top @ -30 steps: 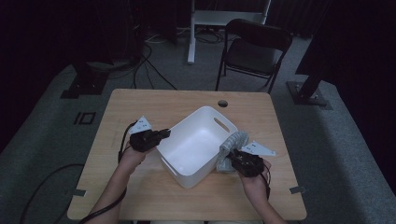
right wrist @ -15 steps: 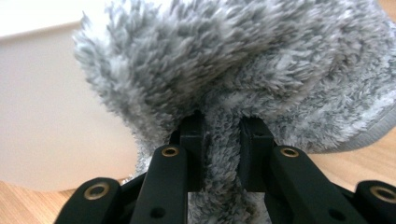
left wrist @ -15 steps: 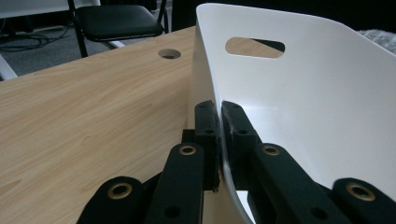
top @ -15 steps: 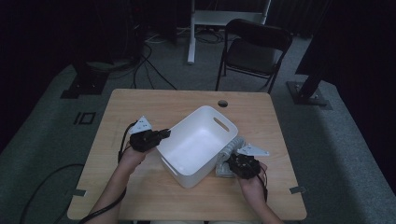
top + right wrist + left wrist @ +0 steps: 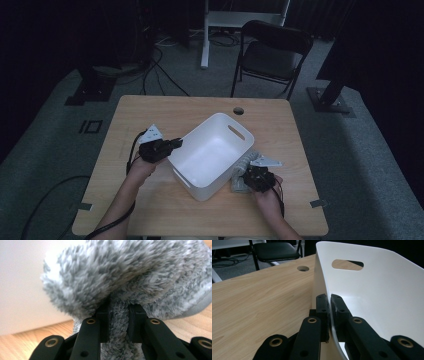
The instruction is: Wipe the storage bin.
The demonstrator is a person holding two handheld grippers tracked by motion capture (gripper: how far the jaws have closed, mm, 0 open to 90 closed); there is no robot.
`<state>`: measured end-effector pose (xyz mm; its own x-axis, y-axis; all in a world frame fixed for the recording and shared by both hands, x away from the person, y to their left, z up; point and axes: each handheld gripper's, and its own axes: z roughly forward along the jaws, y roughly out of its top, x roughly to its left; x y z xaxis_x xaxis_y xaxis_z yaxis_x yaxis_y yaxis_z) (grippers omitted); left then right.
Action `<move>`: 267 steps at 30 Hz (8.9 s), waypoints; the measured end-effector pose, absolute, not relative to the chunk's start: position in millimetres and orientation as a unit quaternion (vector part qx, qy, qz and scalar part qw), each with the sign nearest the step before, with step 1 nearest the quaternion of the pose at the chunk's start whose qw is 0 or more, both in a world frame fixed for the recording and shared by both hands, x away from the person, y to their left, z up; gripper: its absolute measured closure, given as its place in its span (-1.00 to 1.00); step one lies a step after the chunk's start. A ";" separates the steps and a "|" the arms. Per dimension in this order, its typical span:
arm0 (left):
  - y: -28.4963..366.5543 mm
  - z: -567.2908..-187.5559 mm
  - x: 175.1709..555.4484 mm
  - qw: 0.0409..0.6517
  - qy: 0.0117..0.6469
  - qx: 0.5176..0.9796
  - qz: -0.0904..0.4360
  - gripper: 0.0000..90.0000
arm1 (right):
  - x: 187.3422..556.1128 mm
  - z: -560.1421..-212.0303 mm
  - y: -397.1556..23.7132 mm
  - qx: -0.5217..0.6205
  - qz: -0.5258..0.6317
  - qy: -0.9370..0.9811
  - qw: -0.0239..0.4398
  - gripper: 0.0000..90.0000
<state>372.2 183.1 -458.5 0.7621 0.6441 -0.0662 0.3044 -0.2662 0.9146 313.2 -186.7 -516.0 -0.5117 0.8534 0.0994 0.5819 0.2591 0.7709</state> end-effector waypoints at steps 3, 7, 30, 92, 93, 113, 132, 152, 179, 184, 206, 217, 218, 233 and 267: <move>182.7 -458.2 371.7 0.521 0.306 0.779 0.166 0.91 | 315.1 -523.0 -185.7 0.468 0.384 0.779 0.162 0.67; 180.7 -457.6 370.0 0.515 0.313 0.778 0.178 0.91 | 315.5 -519.8 -187.7 0.471 0.390 0.776 0.151 0.67; 180.5 -458.1 370.9 0.519 0.308 0.779 0.169 0.91 | 286.5 -478.6 -172.4 0.415 0.461 0.761 0.190 0.68; 171.4 -457.7 369.4 0.504 0.341 0.767 0.201 0.89 | 305.4 -511.5 -161.6 0.426 0.412 0.792 0.149 0.67; 171.3 -457.8 369.2 0.504 0.343 0.766 0.202 0.89 | 306.3 -513.9 -161.3 0.427 0.409 0.793 0.148 0.67; 171.0 -457.6 369.1 0.502 0.349 0.764 0.205 0.89 | 273.3 -454.7 -164.9 0.377 0.500 0.760 0.177 0.67; 171.2 -457.6 370.5 0.505 0.344 0.767 0.195 0.89 | 288.3 -486.2 -153.9 0.396 0.446 0.786 0.163 0.68; 169.4 -457.1 369.6 0.498 0.349 0.766 0.209 0.88 | 307.1 -521.5 -154.3 0.428 0.386 0.806 0.134 0.67; 167.8 -457.8 369.7 0.500 0.364 0.756 0.212 0.89 | 278.0 -485.3 -142.5 0.380 0.453 0.792 0.156 0.67; 166.9 -457.6 369.7 0.498 0.365 0.756 0.217 0.89 | 285.3 -493.7 -143.9 0.390 0.442 0.794 0.148 0.67; 167.2 -459.1 370.4 0.503 0.372 0.748 0.224 0.88 | 300.3 -509.9 -152.0 0.413 0.410 0.805 0.116 0.67; 165.5 -458.3 369.6 0.496 0.378 0.747 0.230 0.89 | 249.6 -455.8 -135.6 0.339 0.496 0.786 0.148 0.67; 165.7 -458.6 369.5 0.498 0.380 0.745 0.230 0.89 | 249.6 -457.6 -132.5 0.338 0.493 0.787 0.151 0.67; 166.1 -458.4 369.0 0.497 0.374 0.750 0.227 0.92 | 256.6 -486.6 -120.9 0.355 0.454 0.804 0.149 0.67; 168.6 -458.1 371.7 0.500 0.363 0.757 0.213 0.90 | 283.8 -491.0 -147.1 0.401 0.448 0.789 0.123 0.67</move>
